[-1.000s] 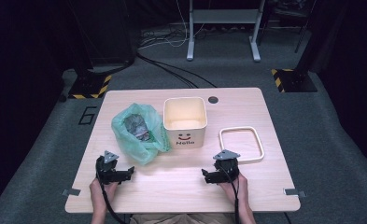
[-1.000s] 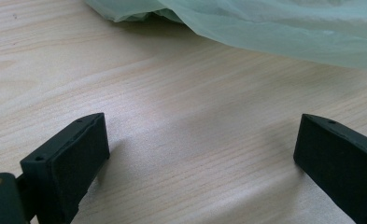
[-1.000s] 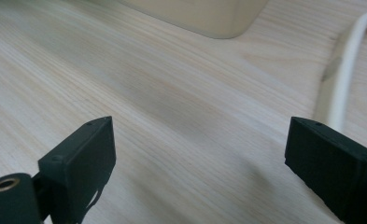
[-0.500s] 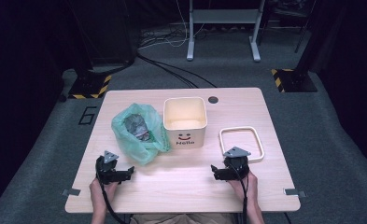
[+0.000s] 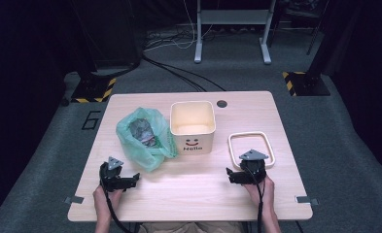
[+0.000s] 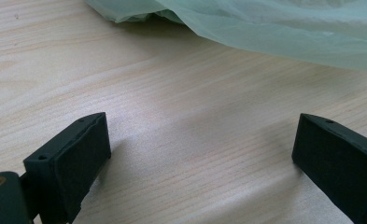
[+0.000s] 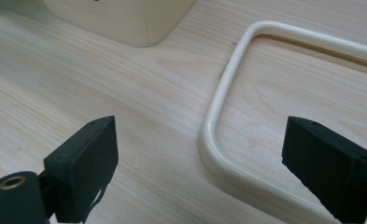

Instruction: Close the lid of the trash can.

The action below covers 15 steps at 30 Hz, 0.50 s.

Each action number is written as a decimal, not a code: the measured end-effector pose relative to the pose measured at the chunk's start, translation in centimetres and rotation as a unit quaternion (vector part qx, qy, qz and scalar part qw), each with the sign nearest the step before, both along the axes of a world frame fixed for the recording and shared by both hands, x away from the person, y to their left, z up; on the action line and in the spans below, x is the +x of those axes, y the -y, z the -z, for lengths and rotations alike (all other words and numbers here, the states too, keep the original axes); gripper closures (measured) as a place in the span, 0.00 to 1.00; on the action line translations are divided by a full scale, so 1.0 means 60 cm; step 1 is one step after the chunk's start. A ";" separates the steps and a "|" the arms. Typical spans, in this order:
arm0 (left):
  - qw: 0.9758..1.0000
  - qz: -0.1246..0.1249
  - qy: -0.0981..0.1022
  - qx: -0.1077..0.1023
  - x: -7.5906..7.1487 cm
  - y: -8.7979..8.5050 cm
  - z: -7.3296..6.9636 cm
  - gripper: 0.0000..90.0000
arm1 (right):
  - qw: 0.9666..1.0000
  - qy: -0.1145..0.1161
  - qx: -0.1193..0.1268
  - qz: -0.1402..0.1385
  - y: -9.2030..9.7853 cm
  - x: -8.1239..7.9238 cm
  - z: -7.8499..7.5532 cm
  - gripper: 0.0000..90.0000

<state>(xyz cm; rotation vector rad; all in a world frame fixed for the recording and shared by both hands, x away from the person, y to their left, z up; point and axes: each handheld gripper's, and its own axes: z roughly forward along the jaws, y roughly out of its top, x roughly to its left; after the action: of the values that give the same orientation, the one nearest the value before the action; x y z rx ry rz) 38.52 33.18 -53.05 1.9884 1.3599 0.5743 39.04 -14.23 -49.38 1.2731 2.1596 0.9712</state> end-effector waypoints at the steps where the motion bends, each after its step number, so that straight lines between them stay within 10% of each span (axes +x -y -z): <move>1: 1.000 0.000 0.000 0.000 0.000 0.000 0.000 0.04 | 1.000 0.001 -0.001 0.002 0.003 0.000 -0.001 0.11; 15: 1.000 0.000 0.000 0.000 0.000 0.000 0.000 0.05 | 1.000 0.005 -0.003 0.020 0.035 0.014 -0.015 0.12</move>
<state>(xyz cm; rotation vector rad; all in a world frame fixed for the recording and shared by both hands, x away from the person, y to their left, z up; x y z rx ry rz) 38.51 33.18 -53.05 1.9882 1.3592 0.5741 39.89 -16.35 -48.47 1.3014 2.1193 0.9510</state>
